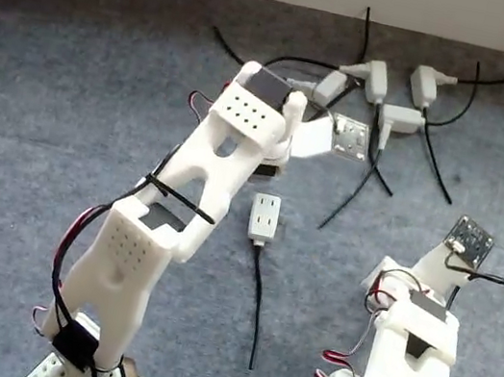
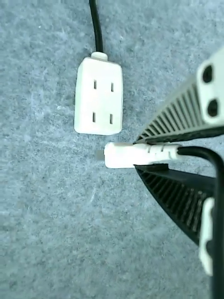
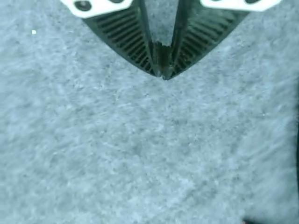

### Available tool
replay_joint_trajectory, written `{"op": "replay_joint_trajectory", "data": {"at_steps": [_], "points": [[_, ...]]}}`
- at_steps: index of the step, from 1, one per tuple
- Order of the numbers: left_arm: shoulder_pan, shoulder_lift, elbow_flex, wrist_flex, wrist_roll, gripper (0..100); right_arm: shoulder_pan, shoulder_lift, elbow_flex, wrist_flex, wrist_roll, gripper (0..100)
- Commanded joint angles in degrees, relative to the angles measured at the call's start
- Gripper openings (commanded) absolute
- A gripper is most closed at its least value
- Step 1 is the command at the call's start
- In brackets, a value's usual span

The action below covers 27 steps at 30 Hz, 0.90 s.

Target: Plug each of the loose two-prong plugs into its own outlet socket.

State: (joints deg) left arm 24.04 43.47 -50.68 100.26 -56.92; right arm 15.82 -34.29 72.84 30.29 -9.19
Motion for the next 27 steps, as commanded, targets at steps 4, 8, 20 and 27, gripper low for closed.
{"op": "replay_joint_trajectory", "data": {"at_steps": [4, 8, 20, 27], "points": [[4.62, -1.36, 0.04, 0.7, -0.18, 1, 0.48, -1.19, -0.22, -2.59, -0.79, 0.8], [4.26, -6.73, 7.69, 0.7, -0.18, 1, 0.57, -1.19, -0.22, -2.59, -0.79, 0.8], [5.05, -38.2, 33.45, -5.63, 8.62, 1, -1.1, -1.8, -0.92, -3.74, -2.02, 0.8], [13.14, -43.74, 46.2, -20.84, 15.65, 1, -2.33, -6.55, -4.0, -4.7, -2.9, 0.8]]}}
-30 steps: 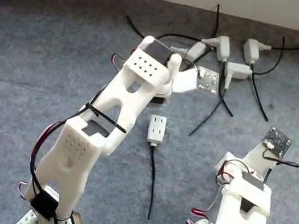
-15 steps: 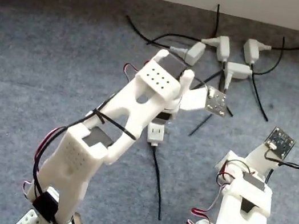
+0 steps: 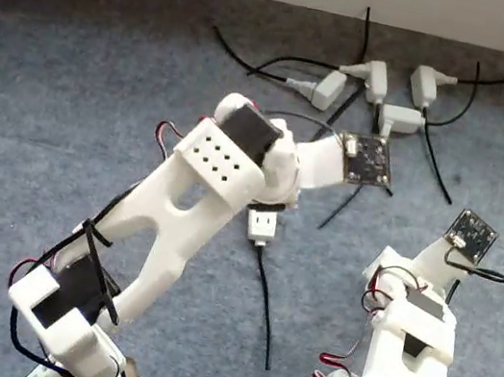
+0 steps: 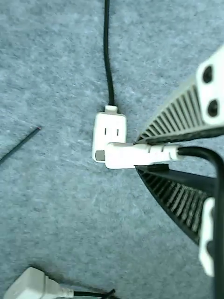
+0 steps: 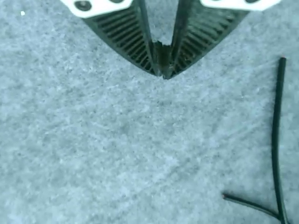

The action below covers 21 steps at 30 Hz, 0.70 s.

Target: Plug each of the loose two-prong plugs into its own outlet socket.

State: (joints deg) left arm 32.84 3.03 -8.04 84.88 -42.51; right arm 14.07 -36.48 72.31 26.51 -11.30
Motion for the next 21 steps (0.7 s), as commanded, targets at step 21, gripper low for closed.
{"op": "replay_joint_trajectory", "data": {"at_steps": [21], "points": [[15.6, -3.47, 8.92, -20.31, 16.0, 1, -7.43, -35.56, 17.63, -20.62, -0.35, 0.8]]}}
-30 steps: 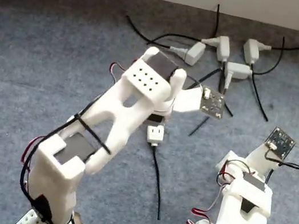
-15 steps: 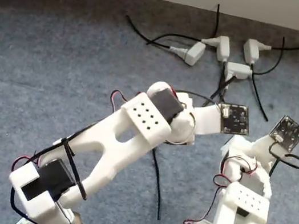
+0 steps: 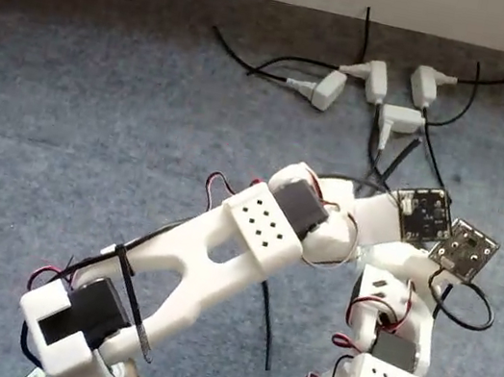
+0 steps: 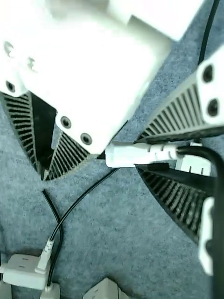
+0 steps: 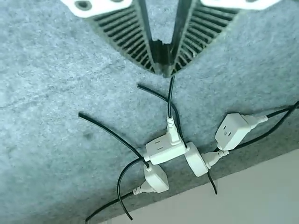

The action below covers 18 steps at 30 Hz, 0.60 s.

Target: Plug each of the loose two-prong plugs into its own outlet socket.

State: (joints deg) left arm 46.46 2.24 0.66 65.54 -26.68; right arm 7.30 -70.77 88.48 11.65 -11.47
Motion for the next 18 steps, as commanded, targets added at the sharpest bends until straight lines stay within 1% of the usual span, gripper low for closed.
{"op": "replay_joint_trajectory", "data": {"at_steps": [1, 3, 8, 13, 18], "points": [[2.15, -2.68, 0.31, -0.97, 0.18, 1, -0.66, -1.27, 2.95, -7.78, -0.18, 0.8], [2.33, -2.68, 0.31, -0.97, 0.18, 1, -1.19, -1.27, 4.97, -10.07, -0.18, 0.8], [2.95, -2.77, -0.22, -0.97, 0.18, 1, -6.46, -1.27, 6.2, -9.89, -0.09, 0.8], [2.51, -3.74, -1.36, -1.41, 3.25, 1, -9.98, -1.19, 6.29, -5.93, -0.09, 0.8], [2.86, -8.48, -1.1, -1.05, 3.34, 1, -10.33, -1.19, 6.37, -5.67, -0.09, 0.8]]}}
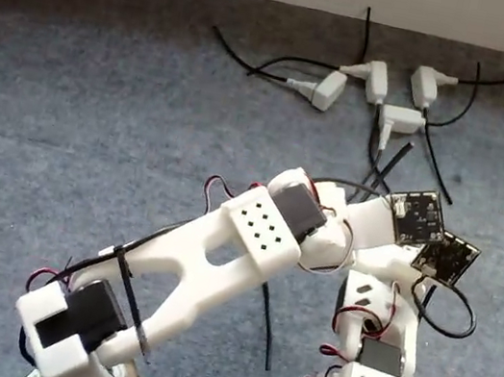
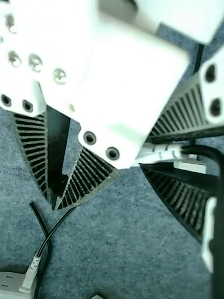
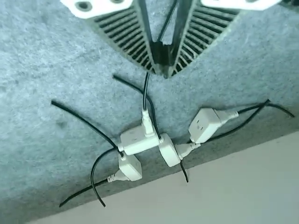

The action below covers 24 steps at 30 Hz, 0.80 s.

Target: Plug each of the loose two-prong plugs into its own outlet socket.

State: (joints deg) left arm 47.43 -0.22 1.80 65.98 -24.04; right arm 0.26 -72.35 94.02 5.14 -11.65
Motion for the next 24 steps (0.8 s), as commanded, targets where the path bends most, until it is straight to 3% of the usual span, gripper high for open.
{"op": "replay_joint_trajectory", "data": {"at_steps": [1, 17, 24], "points": [[1.89, -6.73, -2.24, -1.49, 0.79, 1, -3.38, 0.4, 1.1, 0.84, 0.09, 0.8], [1.98, -7.69, 2.95, -2.02, 0.44, 1, 1.89, 0.04, -4.35, 1.45, 1.67, 0.8], [1.54, -7.69, 5.93, -6.15, 0.44, 1, 3.74, -0.04, -6.99, 3.38, 1.67, 0.8]]}}
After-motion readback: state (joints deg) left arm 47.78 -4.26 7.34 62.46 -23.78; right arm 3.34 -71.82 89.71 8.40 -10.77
